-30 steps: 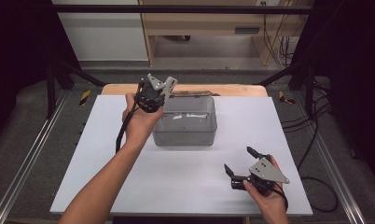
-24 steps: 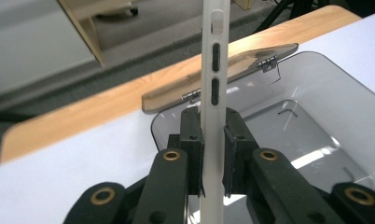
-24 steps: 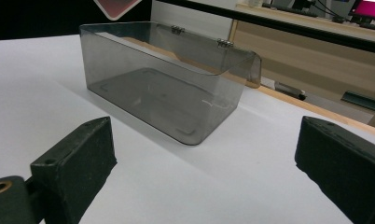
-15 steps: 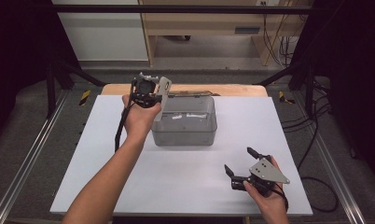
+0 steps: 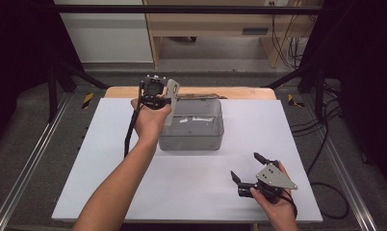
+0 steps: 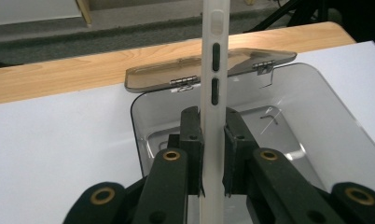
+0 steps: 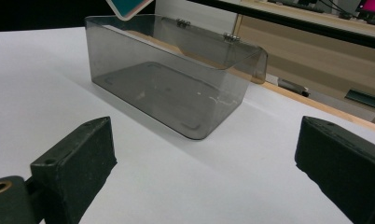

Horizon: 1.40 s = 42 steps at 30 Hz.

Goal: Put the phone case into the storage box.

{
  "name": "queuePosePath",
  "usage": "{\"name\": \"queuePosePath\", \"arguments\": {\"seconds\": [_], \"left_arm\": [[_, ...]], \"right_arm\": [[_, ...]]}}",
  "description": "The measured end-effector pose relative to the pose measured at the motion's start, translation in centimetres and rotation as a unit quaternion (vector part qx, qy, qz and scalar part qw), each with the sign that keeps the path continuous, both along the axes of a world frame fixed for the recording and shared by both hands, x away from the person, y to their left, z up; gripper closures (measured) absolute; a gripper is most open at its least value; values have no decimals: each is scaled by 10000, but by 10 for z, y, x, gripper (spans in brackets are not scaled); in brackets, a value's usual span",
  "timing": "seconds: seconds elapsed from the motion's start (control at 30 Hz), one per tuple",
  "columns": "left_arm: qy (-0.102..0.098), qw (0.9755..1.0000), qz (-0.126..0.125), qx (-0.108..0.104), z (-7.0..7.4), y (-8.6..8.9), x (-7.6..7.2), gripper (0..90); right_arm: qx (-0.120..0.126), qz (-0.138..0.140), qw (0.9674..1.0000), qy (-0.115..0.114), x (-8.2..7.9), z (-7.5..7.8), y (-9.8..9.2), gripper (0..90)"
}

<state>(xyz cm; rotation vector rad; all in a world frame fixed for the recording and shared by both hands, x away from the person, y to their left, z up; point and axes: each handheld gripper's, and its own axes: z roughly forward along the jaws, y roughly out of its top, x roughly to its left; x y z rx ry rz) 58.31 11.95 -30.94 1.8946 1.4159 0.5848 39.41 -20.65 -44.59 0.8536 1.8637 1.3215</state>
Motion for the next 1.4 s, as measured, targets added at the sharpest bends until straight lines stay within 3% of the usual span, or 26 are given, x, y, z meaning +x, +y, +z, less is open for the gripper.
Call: {"name": "queuePosePath", "arguments": {"seconds": [0.53, 1.4], "left_arm": [[256, 9983, 324, 415, -17, 1, 9, 806], [709, 9960, 354, 420, -50, 5, 19, 805]], "right_arm": [[-2, 25, 10000, 64, 0, -1, -1, 52], [-59, 32, 9999, 148, 1, -4, -2, 53]]}}
